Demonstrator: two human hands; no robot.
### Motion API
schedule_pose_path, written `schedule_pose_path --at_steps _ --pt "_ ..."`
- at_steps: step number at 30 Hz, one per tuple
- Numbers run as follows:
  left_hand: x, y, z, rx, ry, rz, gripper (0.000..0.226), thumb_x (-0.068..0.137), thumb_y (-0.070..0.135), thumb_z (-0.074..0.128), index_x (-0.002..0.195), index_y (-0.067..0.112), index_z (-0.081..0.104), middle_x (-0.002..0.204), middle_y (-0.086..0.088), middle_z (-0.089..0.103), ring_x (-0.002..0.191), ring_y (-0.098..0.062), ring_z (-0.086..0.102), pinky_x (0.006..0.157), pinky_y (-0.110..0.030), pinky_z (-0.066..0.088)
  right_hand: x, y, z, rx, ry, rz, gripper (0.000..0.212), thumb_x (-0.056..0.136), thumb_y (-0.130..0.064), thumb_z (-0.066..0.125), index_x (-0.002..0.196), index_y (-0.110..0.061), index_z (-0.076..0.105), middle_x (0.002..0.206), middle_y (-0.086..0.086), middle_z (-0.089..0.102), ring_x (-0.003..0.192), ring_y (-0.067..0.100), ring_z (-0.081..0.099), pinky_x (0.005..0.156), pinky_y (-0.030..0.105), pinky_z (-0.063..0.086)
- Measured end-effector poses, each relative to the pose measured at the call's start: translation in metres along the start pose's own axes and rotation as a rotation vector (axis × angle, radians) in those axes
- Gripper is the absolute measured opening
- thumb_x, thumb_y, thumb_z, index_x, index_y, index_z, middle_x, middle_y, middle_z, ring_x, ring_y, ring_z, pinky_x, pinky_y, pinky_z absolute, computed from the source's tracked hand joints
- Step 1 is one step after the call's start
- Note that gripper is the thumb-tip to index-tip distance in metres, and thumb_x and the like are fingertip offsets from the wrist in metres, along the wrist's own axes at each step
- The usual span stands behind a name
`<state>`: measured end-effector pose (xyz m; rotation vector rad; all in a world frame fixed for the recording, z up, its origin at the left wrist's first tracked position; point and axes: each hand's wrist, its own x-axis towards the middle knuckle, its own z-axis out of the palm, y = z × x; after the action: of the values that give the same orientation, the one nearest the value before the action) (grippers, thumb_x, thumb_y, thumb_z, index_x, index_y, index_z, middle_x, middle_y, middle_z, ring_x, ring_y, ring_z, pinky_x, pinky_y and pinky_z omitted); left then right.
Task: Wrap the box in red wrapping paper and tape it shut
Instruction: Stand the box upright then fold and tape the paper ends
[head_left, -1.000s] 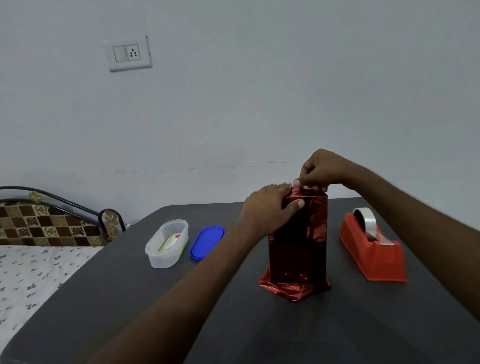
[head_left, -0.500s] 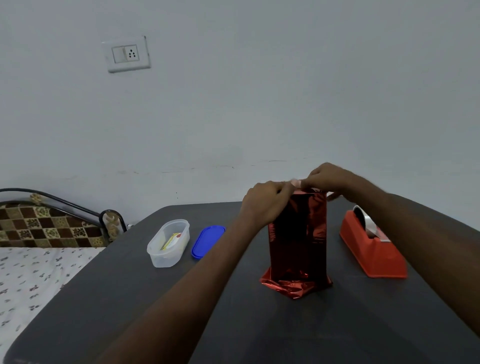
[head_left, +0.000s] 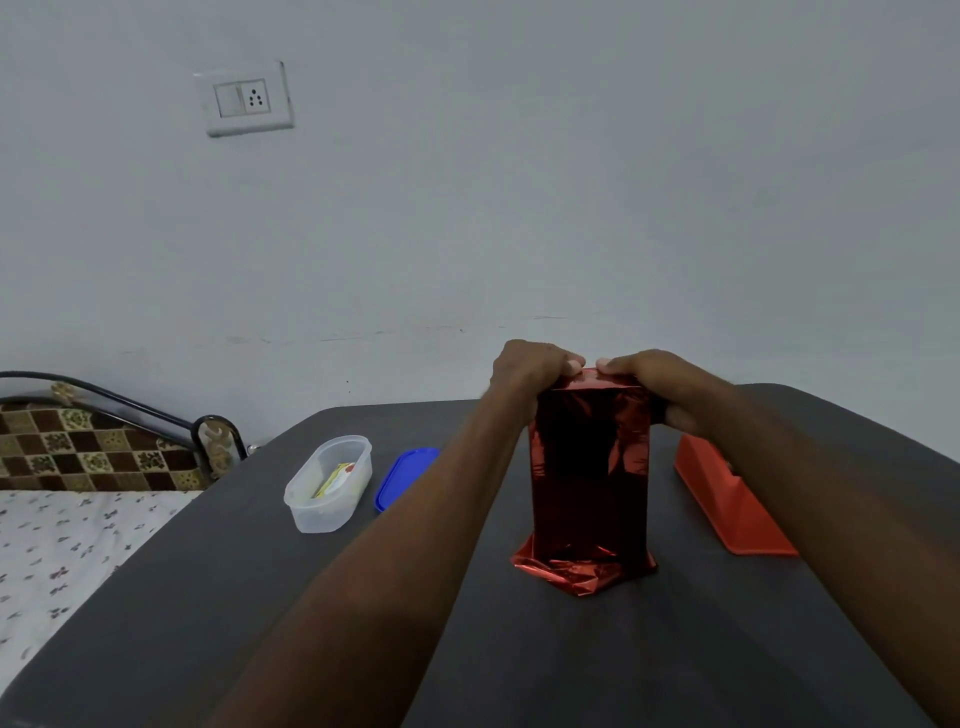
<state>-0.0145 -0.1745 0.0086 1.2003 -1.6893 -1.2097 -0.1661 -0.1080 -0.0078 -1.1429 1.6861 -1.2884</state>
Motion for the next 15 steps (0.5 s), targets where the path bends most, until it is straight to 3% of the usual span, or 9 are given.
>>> schedule_pose_path --at_steps 4,7,10,12,15 --pt "-0.003 0.002 -0.001 -0.064 -0.062 0.003 0.028 0.087 -0.004 0.056 0.091 0.011 0.080 0.089 -0.003 0.075 0.089 -0.017 0.069 0.088 -0.034 0.058 0.002 0.001 0.001 0.060 0.031 0.004 0.022 0.096 -0.026 0.062 0.105 -0.006 0.066 0.094 0.012 0.070 0.083 0.024 0.066 0.076 0.038 0.053" --pt "-0.004 0.005 -0.007 -0.034 -0.088 0.010 0.034 0.090 -0.005 0.048 0.102 0.008 0.077 0.092 -0.003 0.071 0.083 -0.014 0.063 0.068 -0.024 0.054 0.002 0.001 0.003 0.090 0.033 0.006 0.017 0.098 -0.024 0.060 0.101 -0.009 0.066 0.088 0.008 0.070 0.075 0.020 0.066 0.068 0.032 0.053" --pt "-0.002 0.006 -0.012 0.011 -0.084 0.008 0.018 0.089 0.014 0.064 0.101 0.009 0.076 0.102 -0.001 0.071 0.087 -0.014 0.061 0.073 -0.026 0.048 0.000 0.002 0.003 0.097 0.034 -0.004 0.016 0.099 -0.025 0.058 0.101 -0.011 0.066 0.095 0.008 0.071 0.084 0.022 0.067 0.073 0.035 0.054" --pt "-0.002 0.007 -0.010 0.067 -0.073 0.010 0.032 0.081 0.034 0.076 0.099 0.008 0.074 0.105 -0.002 0.072 0.094 -0.019 0.064 0.077 -0.030 0.050 0.000 0.002 0.003 0.094 0.040 -0.007 0.018 0.099 -0.026 0.057 0.104 -0.010 0.066 0.100 0.010 0.072 0.091 0.025 0.068 0.080 0.038 0.055" --pt "0.003 0.008 -0.006 0.137 -0.038 -0.019 0.049 0.069 0.034 0.087 0.105 0.005 0.070 0.102 -0.007 0.069 0.089 -0.023 0.066 0.074 -0.033 0.056 -0.002 0.001 0.004 0.077 0.053 -0.006 0.021 0.099 -0.027 0.057 0.105 -0.009 0.066 0.098 0.011 0.071 0.089 0.026 0.067 0.081 0.040 0.053"
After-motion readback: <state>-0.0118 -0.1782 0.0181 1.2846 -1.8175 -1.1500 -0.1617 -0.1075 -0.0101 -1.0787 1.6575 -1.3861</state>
